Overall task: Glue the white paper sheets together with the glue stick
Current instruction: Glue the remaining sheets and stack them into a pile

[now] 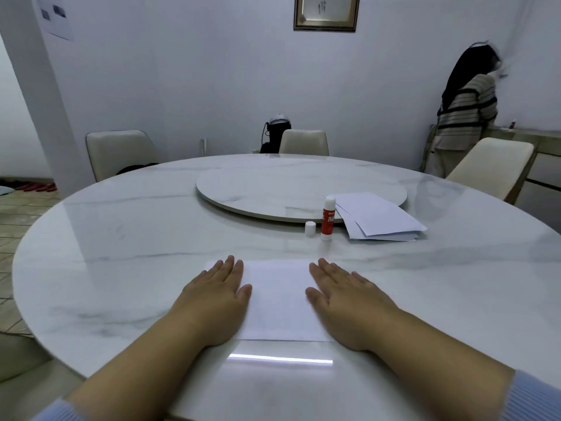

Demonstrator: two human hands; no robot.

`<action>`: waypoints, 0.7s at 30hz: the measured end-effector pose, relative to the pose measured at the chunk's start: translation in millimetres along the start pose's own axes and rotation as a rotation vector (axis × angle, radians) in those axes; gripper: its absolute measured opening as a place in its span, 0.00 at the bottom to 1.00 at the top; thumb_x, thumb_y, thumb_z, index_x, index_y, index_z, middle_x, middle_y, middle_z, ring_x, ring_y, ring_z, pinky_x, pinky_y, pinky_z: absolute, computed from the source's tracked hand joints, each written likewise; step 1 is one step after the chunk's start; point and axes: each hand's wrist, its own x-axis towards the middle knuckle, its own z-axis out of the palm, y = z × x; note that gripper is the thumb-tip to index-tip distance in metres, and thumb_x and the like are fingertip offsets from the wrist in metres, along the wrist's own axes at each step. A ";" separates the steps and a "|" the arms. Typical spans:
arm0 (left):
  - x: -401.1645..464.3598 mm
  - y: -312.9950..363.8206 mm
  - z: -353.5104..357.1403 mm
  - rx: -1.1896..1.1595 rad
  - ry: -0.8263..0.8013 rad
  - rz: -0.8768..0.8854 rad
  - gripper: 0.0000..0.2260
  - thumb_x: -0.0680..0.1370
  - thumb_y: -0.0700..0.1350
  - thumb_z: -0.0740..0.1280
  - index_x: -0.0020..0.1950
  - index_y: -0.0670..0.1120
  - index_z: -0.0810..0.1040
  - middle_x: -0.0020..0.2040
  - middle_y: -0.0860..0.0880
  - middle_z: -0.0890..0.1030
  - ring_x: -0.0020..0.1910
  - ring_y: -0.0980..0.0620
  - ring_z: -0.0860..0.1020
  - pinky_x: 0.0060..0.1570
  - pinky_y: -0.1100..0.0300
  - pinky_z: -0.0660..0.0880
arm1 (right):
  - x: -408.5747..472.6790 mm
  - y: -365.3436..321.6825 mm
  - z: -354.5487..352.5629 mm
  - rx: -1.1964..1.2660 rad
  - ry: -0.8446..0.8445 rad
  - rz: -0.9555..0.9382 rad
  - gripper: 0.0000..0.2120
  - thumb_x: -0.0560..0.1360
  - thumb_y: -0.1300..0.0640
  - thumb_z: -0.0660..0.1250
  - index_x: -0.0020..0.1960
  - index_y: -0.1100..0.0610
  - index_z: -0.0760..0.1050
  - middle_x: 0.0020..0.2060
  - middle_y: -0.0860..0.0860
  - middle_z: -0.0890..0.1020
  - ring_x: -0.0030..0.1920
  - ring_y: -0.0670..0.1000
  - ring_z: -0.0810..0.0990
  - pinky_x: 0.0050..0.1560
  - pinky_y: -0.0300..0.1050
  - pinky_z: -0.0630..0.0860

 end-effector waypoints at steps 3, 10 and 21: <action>-0.5 -0.4 -0.1 0.000 -0.002 -0.004 0.26 0.81 0.54 0.44 0.77 0.49 0.42 0.78 0.52 0.42 0.76 0.56 0.42 0.74 0.59 0.41 | -8.7 10.3 -2.8 -0.046 -0.029 0.038 0.27 0.81 0.43 0.39 0.78 0.45 0.38 0.78 0.41 0.40 0.77 0.42 0.40 0.76 0.52 0.38; -1.8 -0.2 0.8 -0.013 0.017 -0.002 0.26 0.81 0.54 0.44 0.77 0.48 0.41 0.78 0.52 0.41 0.76 0.56 0.42 0.73 0.60 0.41 | -16.9 22.4 -9.2 -0.190 0.000 0.200 0.28 0.80 0.40 0.38 0.77 0.46 0.36 0.78 0.46 0.39 0.77 0.50 0.35 0.74 0.61 0.37; 6.2 23.9 -4.8 -0.462 0.427 0.042 0.22 0.80 0.46 0.57 0.74 0.50 0.60 0.76 0.54 0.61 0.74 0.56 0.58 0.68 0.66 0.51 | 77.9 66.0 -36.0 0.069 0.425 0.453 0.47 0.70 0.35 0.63 0.76 0.62 0.49 0.75 0.59 0.58 0.75 0.59 0.56 0.70 0.54 0.62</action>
